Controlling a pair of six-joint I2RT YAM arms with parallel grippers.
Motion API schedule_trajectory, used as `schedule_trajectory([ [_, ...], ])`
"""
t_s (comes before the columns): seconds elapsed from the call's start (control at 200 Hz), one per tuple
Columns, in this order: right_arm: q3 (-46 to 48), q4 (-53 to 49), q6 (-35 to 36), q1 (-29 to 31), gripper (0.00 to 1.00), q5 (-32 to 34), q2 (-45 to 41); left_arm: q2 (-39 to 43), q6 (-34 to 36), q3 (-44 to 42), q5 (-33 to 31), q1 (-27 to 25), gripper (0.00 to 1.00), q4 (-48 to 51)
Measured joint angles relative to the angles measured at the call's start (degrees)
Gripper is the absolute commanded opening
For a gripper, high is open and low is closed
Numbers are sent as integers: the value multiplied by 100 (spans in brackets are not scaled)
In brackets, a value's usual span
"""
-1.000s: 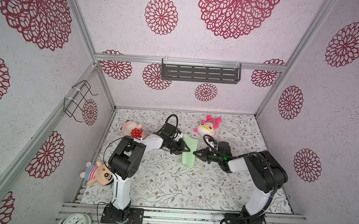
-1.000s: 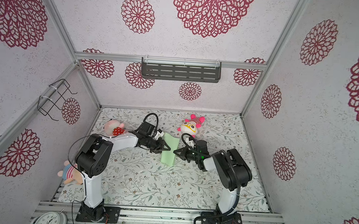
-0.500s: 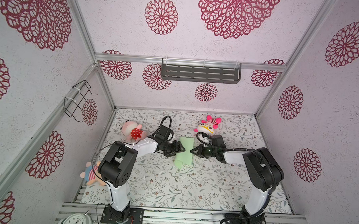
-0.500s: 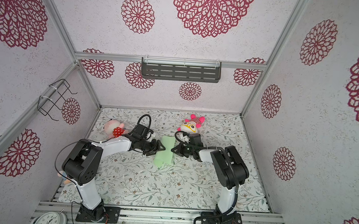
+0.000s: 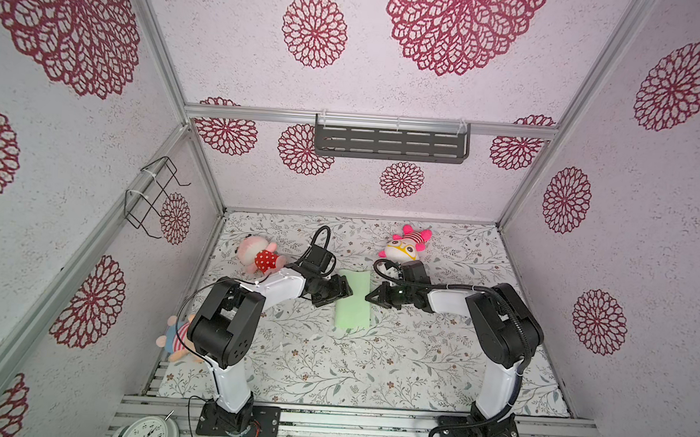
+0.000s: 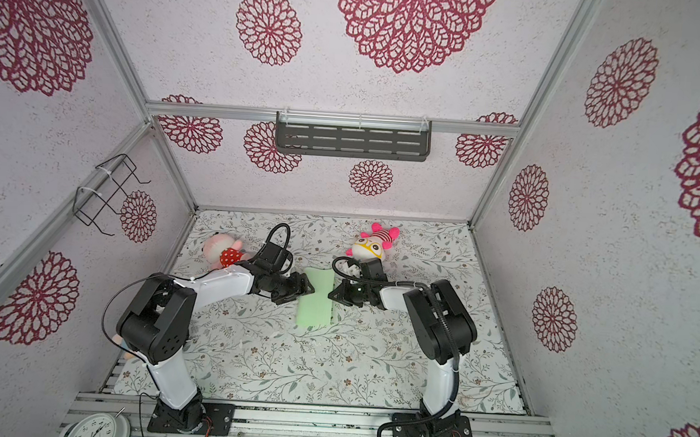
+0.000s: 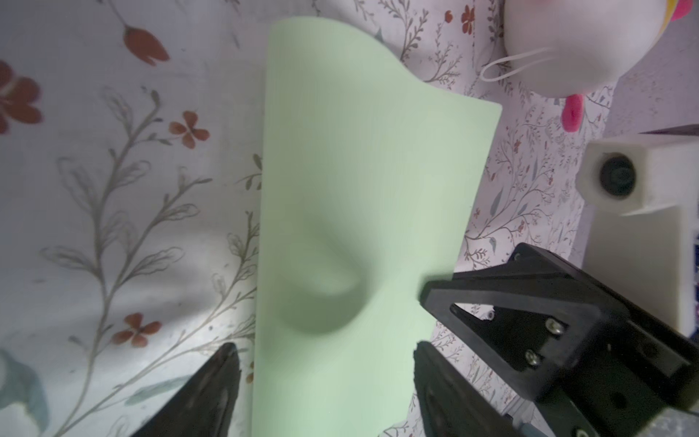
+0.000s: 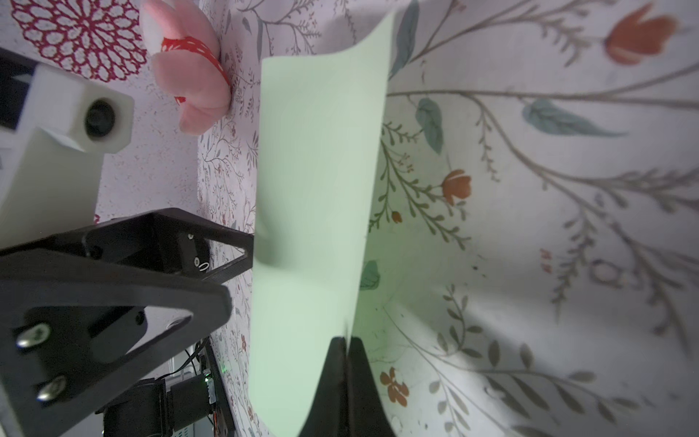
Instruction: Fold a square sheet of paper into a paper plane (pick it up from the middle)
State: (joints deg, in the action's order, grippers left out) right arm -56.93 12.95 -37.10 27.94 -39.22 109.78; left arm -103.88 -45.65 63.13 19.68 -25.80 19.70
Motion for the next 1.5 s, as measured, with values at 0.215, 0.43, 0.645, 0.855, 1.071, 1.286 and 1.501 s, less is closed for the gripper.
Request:
schedule_trajectory([
  [0.215,-258,63,-114,186,4,-44,214,4,15,4,-426,28,74,251],
  [0.43,-675,-4,-149,378,5,-2,503,4,79,4,-702,103,68,463],
  [0.645,-964,-221,-149,461,5,63,699,-33,168,122,-789,107,59,675],
  [0.855,-1062,-413,-149,461,6,149,750,-247,170,280,-822,107,51,695],
  [1.071,-1152,-538,-153,461,7,164,826,-459,229,363,-846,105,47,828],
  [1.286,-1154,-577,-166,461,13,166,863,-584,326,546,-892,105,42,970],
  [1.501,-1147,-623,-282,437,37,227,835,-638,428,643,-1032,83,39,1143],
])
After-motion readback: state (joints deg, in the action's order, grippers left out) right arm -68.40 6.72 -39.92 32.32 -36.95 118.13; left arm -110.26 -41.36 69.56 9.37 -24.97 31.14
